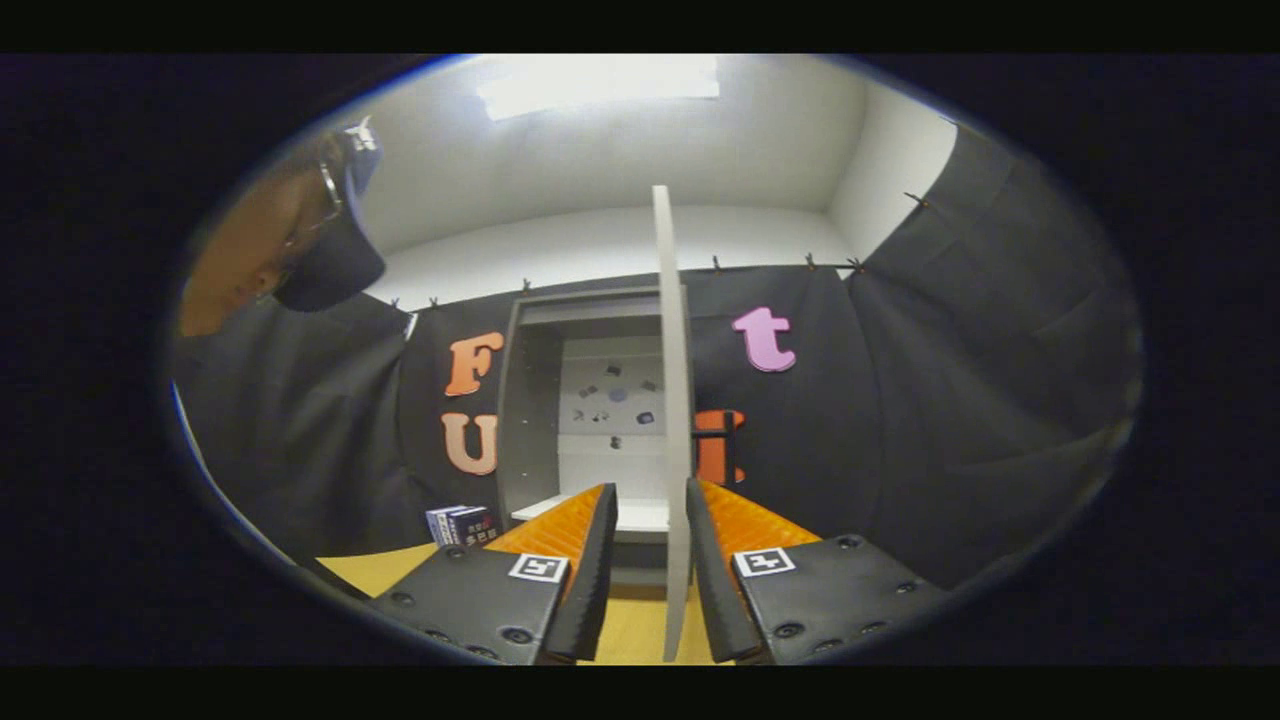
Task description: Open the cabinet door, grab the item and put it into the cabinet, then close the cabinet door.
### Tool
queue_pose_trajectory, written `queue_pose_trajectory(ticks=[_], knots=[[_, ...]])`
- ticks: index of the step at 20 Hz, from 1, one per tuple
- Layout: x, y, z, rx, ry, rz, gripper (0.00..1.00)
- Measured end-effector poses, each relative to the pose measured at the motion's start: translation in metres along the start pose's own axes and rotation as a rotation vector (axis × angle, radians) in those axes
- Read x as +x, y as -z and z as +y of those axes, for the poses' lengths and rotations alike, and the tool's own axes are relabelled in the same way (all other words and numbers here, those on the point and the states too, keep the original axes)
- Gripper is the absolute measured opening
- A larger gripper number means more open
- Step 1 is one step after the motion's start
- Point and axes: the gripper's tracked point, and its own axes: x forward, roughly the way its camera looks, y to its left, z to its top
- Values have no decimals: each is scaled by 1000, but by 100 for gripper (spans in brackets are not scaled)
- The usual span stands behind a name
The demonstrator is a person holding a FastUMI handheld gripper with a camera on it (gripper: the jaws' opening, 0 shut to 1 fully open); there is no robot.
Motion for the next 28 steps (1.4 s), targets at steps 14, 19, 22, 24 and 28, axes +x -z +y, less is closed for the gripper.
queue_pose_trajectory(ticks=[14,19,22,24,28], knots=[[95,273,149,49,-298,549,92],[92,425,138,100,-183,826,92],[85,480,132,117,-106,897,91],[77,508,124,112,-60,944,92],[72,544,123,157,-4,1012,92]])
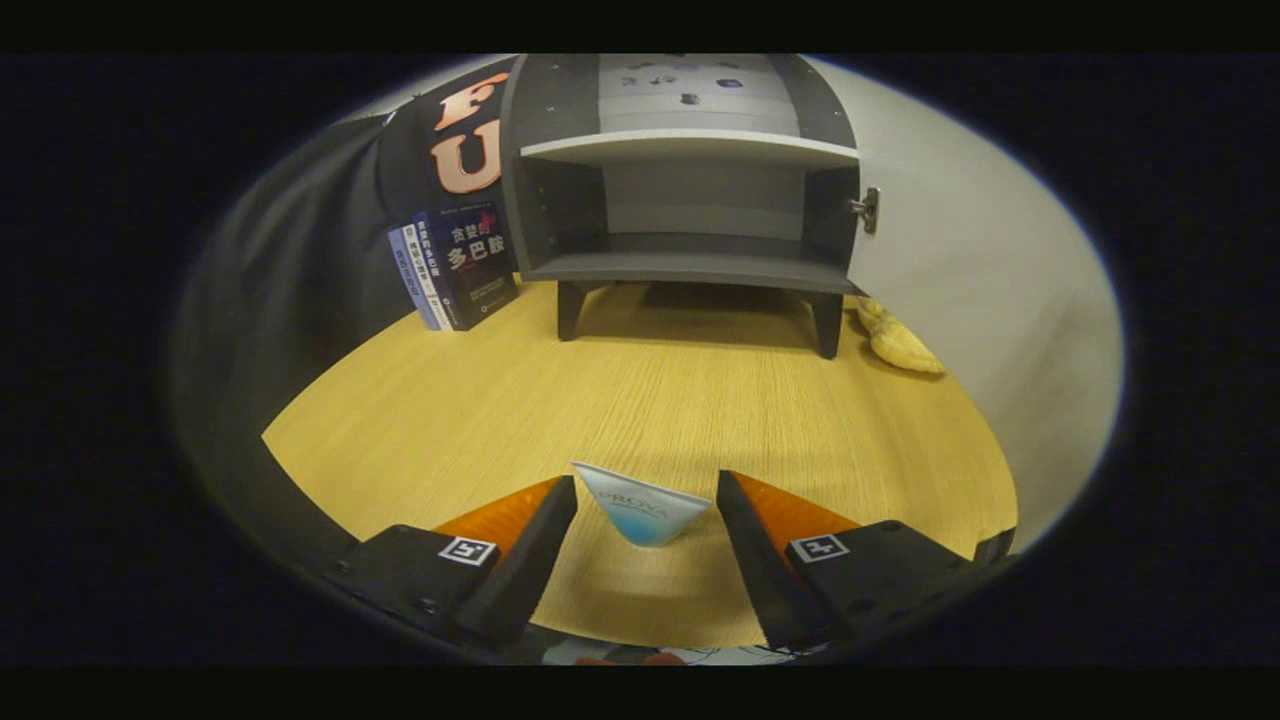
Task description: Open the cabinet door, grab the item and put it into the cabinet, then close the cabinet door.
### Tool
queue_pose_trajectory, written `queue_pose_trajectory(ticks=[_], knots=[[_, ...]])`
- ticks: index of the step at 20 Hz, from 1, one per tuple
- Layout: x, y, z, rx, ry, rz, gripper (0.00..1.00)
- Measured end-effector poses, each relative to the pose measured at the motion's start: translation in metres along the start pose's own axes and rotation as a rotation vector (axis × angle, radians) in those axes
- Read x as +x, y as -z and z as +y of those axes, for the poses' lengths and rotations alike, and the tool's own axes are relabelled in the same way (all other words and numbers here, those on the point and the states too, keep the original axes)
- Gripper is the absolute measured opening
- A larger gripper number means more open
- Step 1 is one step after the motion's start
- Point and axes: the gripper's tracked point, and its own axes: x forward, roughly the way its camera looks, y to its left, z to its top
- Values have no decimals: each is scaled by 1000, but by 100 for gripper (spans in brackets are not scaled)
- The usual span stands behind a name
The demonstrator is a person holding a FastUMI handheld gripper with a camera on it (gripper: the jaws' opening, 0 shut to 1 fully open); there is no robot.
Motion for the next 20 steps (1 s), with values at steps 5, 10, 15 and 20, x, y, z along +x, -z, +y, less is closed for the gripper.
queue_pose_trajectory(ticks=[5,10,15,20], knots=[[6,4,-3,152,-36,40,60],[-20,-38,-1,120,-42,-36,56],[-72,-182,26,78,-128,-297,56],[-104,-319,41,56,-185,-468,56]])
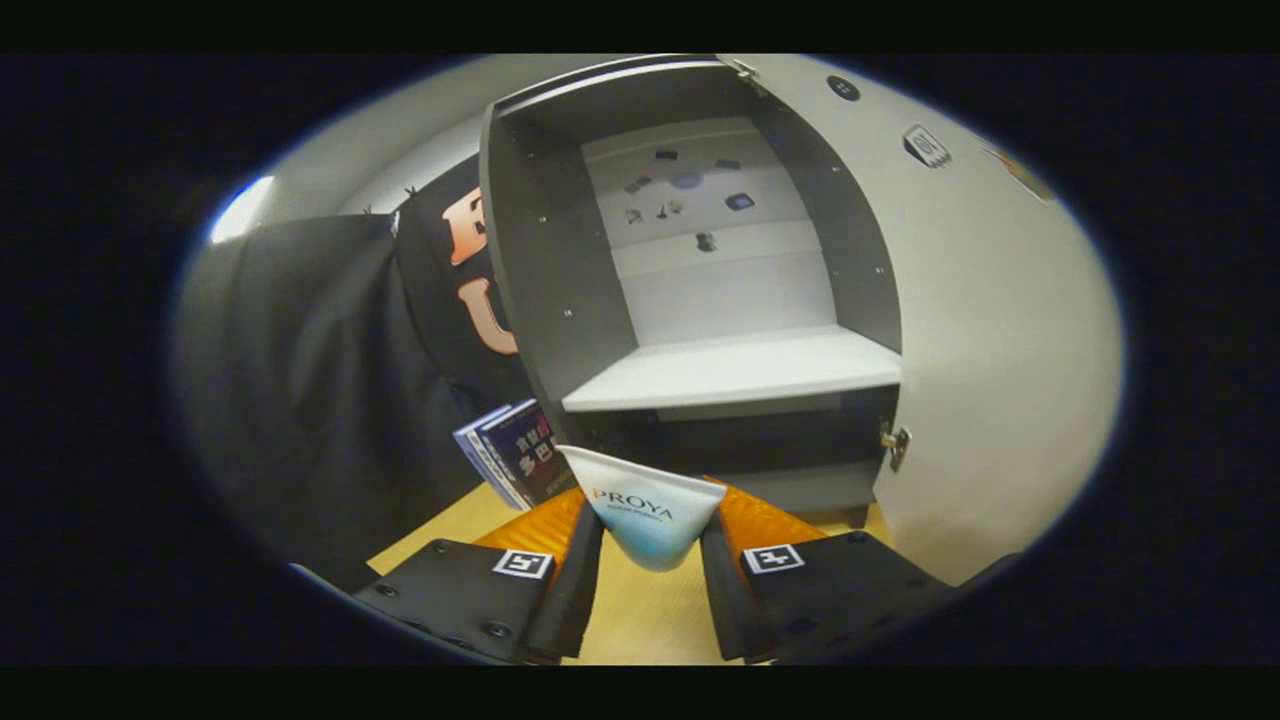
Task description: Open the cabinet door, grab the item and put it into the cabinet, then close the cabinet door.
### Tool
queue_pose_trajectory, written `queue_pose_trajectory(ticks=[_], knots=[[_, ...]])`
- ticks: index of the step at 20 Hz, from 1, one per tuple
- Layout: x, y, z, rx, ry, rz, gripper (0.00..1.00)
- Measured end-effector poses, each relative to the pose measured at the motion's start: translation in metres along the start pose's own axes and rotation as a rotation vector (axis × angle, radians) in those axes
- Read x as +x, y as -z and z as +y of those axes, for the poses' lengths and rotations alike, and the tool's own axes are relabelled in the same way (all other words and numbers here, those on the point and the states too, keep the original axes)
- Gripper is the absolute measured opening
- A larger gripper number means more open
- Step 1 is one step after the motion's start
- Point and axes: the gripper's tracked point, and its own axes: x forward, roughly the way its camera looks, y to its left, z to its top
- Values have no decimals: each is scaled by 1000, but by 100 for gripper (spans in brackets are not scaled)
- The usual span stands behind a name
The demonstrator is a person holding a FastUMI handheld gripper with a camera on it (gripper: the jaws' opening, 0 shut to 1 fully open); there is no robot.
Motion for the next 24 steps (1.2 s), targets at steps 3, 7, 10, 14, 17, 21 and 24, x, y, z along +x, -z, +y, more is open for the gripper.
queue_pose_trajectory(ticks=[3,7,10,14,17,21,24], knots=[[33,-73,-17,-20,68,-104,54],[96,-130,-47,-86,146,-156,49],[106,-124,-43,-42,111,-119,50],[56,-44,-19,-93,24,-36,49],[31,46,-18,-126,-7,101,50],[40,132,-55,-89,42,259,49],[56,182,-95,-92,102,376,50]])
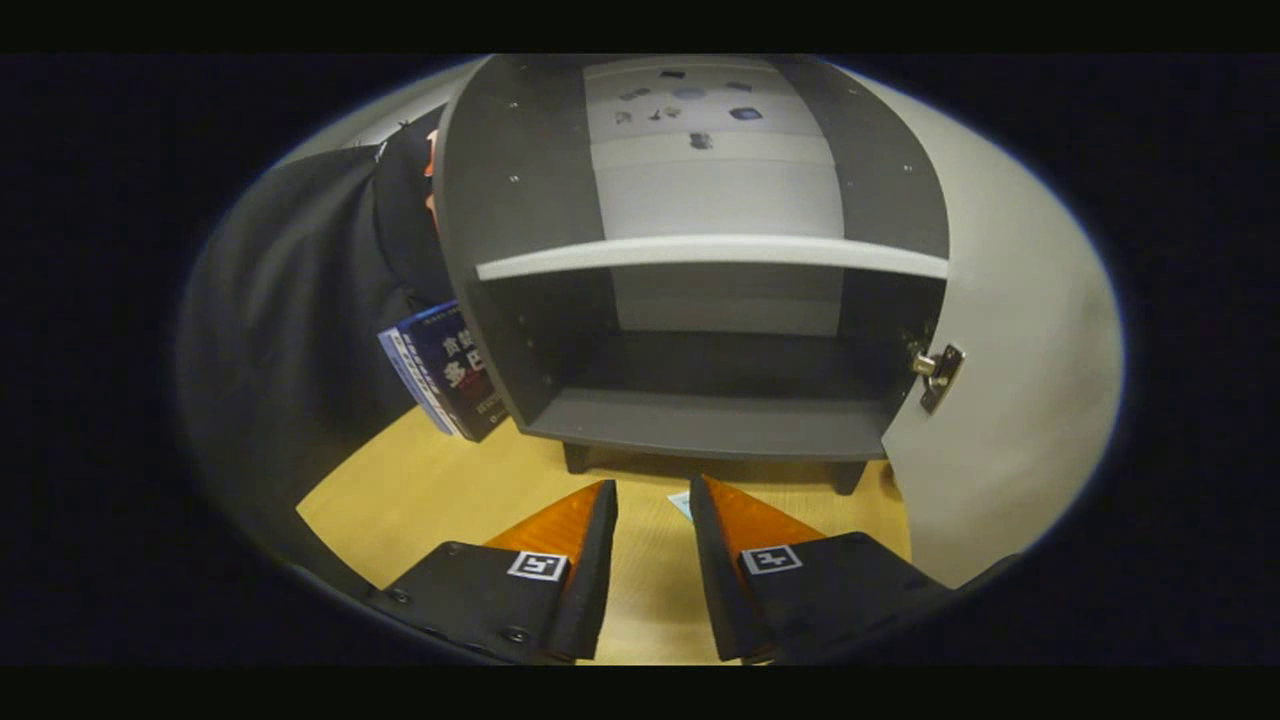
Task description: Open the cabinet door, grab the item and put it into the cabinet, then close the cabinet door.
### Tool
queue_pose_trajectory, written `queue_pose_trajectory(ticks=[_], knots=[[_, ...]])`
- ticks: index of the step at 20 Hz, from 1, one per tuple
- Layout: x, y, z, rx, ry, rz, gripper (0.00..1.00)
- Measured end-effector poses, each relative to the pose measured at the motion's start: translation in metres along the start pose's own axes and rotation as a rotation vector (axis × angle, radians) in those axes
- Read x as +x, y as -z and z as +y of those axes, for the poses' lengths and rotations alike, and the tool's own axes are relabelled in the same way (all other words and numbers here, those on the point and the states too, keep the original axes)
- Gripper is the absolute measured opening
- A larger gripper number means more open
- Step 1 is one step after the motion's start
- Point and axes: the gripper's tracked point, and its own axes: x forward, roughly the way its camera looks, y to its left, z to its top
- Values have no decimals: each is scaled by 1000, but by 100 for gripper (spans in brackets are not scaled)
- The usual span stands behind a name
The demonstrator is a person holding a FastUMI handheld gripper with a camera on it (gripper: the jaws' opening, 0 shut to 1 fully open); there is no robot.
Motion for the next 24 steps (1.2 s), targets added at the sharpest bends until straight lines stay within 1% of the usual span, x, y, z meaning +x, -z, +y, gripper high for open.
queue_pose_trajectory(ticks=[3,4,5,7,10,12,14,15,17,18,19,21,23,24], knots=[[27,38,-27,-16,27,123,66],[38,43,-26,-17,27,158,71],[42,54,-28,-17,19,189,81],[54,67,-35,-15,18,244,78],[71,88,-52,-3,47,329,78],[71,99,-60,8,68,376,78],[66,104,-64,16,87,391,79],[75,104,-64,24,83,405,79],[72,104,-65,4,94,401,79],[68,98,-63,3,95,391,77],[67,101,-64,6,100,407,76],[65,105,-64,3,115,406,62],[56,107,-51,-13,92,395,47],[47,103,-45,-27,82,366,47]])
